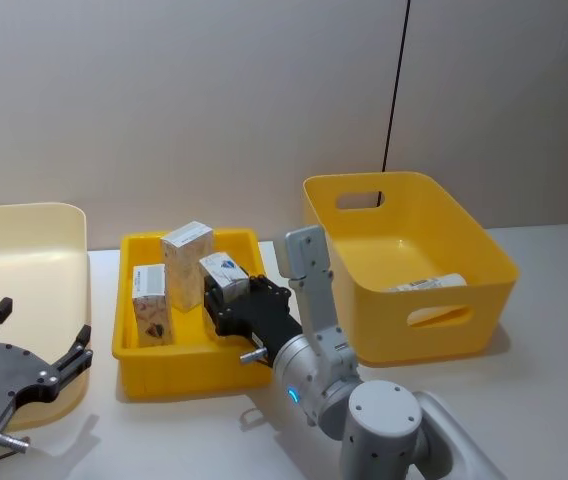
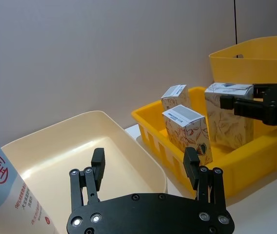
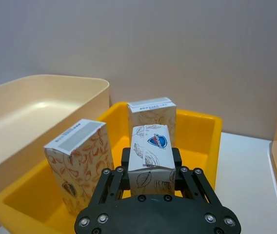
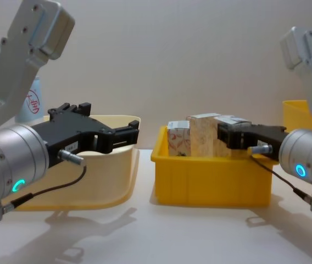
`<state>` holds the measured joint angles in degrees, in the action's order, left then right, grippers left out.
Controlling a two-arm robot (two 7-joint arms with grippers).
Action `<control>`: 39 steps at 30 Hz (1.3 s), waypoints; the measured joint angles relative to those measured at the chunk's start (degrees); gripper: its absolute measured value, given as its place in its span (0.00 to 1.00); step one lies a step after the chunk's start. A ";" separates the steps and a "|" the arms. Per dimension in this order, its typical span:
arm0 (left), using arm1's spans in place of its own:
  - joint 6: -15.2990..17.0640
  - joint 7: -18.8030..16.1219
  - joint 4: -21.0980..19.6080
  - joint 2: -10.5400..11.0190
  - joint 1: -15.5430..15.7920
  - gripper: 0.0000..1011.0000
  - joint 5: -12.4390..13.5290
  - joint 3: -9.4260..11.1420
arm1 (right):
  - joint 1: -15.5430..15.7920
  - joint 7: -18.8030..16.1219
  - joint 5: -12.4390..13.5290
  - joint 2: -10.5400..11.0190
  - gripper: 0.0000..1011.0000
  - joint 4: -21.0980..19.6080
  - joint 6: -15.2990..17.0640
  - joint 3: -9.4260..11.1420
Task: Bimanual collaborative sorting of washing and personal care products
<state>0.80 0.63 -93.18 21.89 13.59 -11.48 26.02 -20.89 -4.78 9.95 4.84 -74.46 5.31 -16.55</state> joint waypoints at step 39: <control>0.00 0.00 0.00 0.00 0.00 0.99 0.00 0.00 | -0.10 -0.67 -2.69 3.38 0.44 -8.42 -18.26 8.12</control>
<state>0.80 0.63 -93.18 21.89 13.59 -11.48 26.02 -20.99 -5.45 7.26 8.22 -82.88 -12.95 -8.43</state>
